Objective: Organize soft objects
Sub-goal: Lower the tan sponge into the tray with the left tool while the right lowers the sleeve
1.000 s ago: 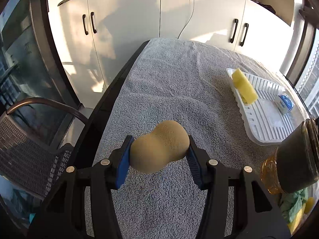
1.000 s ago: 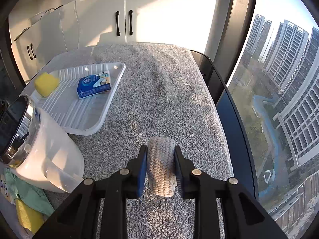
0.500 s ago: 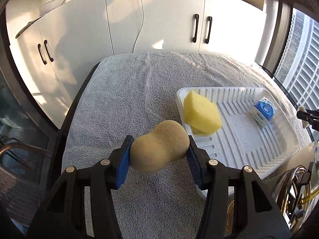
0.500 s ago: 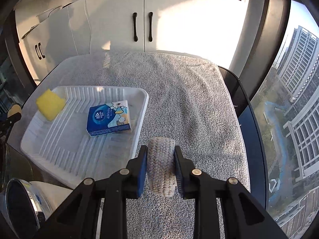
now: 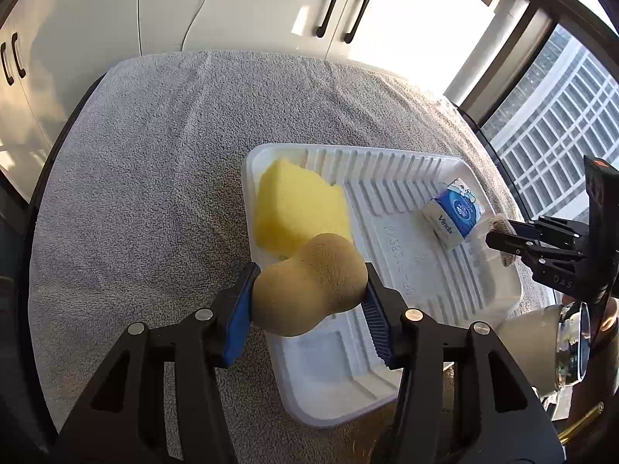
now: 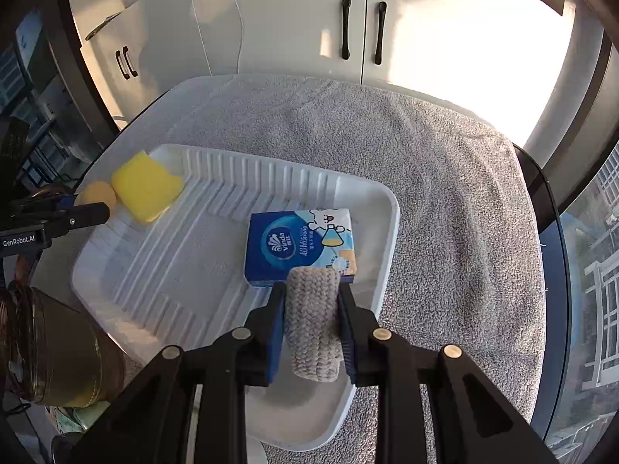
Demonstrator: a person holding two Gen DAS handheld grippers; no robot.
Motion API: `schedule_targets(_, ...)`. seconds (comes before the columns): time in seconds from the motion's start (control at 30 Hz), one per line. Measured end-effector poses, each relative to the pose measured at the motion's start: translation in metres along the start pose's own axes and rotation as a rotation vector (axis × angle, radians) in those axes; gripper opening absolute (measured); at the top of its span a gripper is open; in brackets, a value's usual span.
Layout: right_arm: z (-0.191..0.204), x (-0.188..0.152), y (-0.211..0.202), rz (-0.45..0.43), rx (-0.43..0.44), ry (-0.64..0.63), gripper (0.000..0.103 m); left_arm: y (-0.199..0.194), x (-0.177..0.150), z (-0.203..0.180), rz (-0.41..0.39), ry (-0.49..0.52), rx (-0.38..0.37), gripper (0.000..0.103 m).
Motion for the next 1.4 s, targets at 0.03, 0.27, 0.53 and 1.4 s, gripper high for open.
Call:
schedule_targets(0.03,0.000,0.000,0.005,0.016,0.028,0.004,0.027,0.000,-0.001,-0.002,-0.001,0.018,0.019,0.049)
schedule_targets(0.27,-0.007,-0.005,0.034,0.139,0.146,0.067,0.028,0.002,-0.001,-0.011,0.025,0.110,0.104,0.050)
schedule_targets(0.53,0.003,-0.001,0.035,0.170,0.119,0.018,0.029,0.014,0.001,-0.019,0.041,0.131,0.203,0.053)
schedule_targets(1.4,0.005,0.012,0.010,0.126,0.104,0.066,0.054,0.001,0.006,-0.022,0.000,0.067,0.207,0.067)
Point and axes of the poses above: each gripper's, at about its wrist camera, not at the fingertips, and y roughly the way its jaws point, z to its left, x to its top, the point moved 5 cm from there along y, roughly the way its jaws point, and after that the axes turned 5 degrees about -y, right-handed, at the moved point
